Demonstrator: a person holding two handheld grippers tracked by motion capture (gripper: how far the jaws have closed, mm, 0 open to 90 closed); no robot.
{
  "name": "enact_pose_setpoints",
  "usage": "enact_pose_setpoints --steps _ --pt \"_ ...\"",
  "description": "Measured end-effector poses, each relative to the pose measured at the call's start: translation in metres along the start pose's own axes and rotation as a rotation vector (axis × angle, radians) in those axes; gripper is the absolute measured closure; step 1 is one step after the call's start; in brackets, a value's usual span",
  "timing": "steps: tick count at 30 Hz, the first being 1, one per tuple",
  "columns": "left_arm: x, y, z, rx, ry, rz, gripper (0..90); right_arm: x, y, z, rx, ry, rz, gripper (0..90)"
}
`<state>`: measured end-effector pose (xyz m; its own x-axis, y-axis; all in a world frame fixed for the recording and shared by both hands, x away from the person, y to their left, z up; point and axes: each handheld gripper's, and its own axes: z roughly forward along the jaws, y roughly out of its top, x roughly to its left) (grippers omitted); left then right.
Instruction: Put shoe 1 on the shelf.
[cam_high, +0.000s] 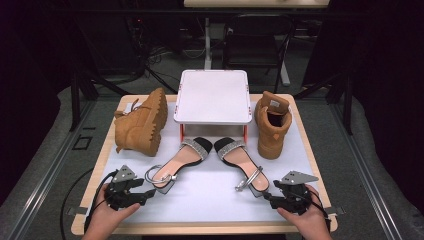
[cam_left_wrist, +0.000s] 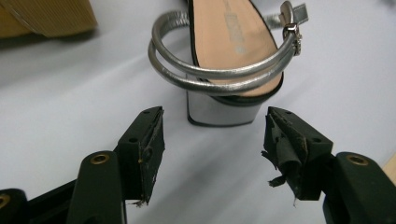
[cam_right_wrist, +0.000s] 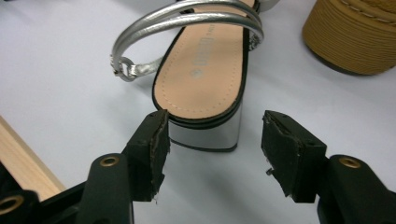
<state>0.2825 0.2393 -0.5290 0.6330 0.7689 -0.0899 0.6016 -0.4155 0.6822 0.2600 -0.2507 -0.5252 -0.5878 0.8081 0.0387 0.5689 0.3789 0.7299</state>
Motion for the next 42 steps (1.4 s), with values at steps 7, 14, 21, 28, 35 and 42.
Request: enact_pose_setpoints --steps 7,14,21,28,35,42 --pt "-0.005 -0.002 0.014 0.03 -0.03 0.024 38.3 -0.001 -0.003 0.005 0.011 0.04 -0.005 41.0" --pt "-0.009 0.006 0.025 -0.002 -0.025 0.051 37.8 0.005 -0.004 0.02 0.045 0.037 -0.026 41.7" --pt "-0.011 0.012 0.03 0.011 0.006 0.066 43.4 0.003 -0.002 0.024 0.047 0.018 -0.006 44.0" --pt "-0.016 0.015 0.033 0.014 0.012 0.057 43.4 0.011 0.001 0.026 0.061 0.004 -0.003 44.1" --pt "-0.022 0.018 0.036 0.013 -0.002 0.055 42.7 0.023 0.005 0.03 0.048 0.019 -0.02 43.2" --pt "-0.033 0.022 0.04 0.011 -0.038 0.07 42.2 0.034 0.01 0.035 0.034 0.033 -0.035 42.0"
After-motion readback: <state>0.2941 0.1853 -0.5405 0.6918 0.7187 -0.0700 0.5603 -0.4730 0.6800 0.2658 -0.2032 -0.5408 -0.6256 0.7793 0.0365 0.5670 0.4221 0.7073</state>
